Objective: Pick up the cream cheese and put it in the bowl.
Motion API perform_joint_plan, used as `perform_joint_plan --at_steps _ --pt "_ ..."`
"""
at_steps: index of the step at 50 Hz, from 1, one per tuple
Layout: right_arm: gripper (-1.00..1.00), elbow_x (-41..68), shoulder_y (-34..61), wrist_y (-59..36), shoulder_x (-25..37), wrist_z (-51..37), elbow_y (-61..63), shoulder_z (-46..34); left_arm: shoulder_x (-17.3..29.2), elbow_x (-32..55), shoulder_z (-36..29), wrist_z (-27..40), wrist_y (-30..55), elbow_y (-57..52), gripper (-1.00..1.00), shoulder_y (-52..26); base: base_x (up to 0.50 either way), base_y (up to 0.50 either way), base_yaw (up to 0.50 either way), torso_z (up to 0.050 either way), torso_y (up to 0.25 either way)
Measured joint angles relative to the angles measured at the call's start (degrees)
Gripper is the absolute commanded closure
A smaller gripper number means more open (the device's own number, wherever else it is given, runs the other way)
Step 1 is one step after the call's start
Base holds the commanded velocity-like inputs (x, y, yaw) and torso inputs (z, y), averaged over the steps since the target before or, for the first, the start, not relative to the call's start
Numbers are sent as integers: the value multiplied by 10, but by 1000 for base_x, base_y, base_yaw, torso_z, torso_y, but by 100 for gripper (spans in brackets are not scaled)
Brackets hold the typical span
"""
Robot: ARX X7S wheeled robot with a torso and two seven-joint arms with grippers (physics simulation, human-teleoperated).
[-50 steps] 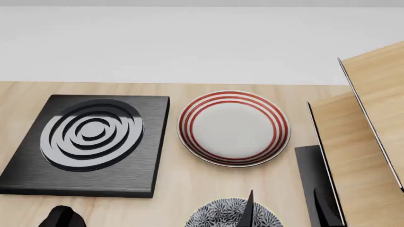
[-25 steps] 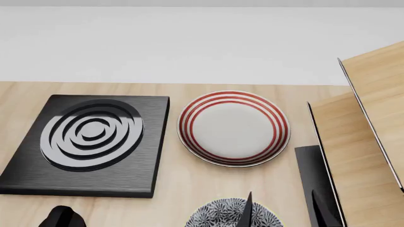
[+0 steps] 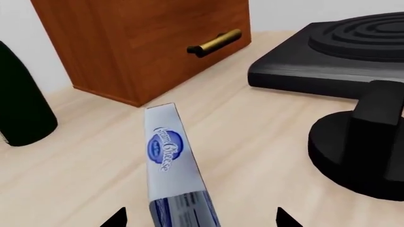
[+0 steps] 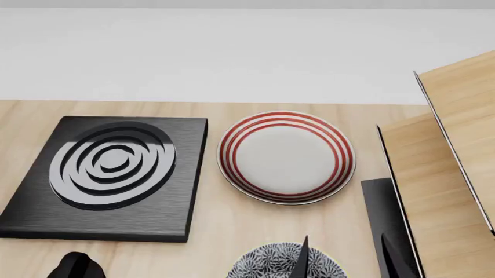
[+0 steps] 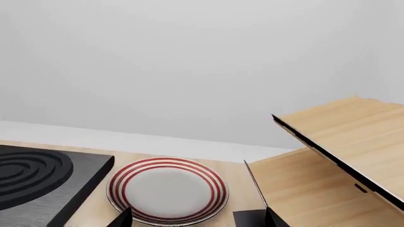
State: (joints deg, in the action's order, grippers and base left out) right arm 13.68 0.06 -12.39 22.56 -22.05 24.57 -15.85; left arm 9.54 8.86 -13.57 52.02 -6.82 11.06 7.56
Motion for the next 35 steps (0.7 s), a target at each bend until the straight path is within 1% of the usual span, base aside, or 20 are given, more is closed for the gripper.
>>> perform_joint_plan --at_steps 25,26,35 --pt "-100 1 3 -1 2 -2 -5 -4 -1 2 -5 2 -15 21 -100 -13 1 0 0 0 0" --pt "-100 1 3 -1 2 -2 -5 -5 -1 2 -6 2 -17 23 100 -13 0 0 0 0 0" --pt "-100 1 4 0 2 -2 -10 -8 -2 -17 -3 12 -7 29 100 -19 1 1 0 0 0"
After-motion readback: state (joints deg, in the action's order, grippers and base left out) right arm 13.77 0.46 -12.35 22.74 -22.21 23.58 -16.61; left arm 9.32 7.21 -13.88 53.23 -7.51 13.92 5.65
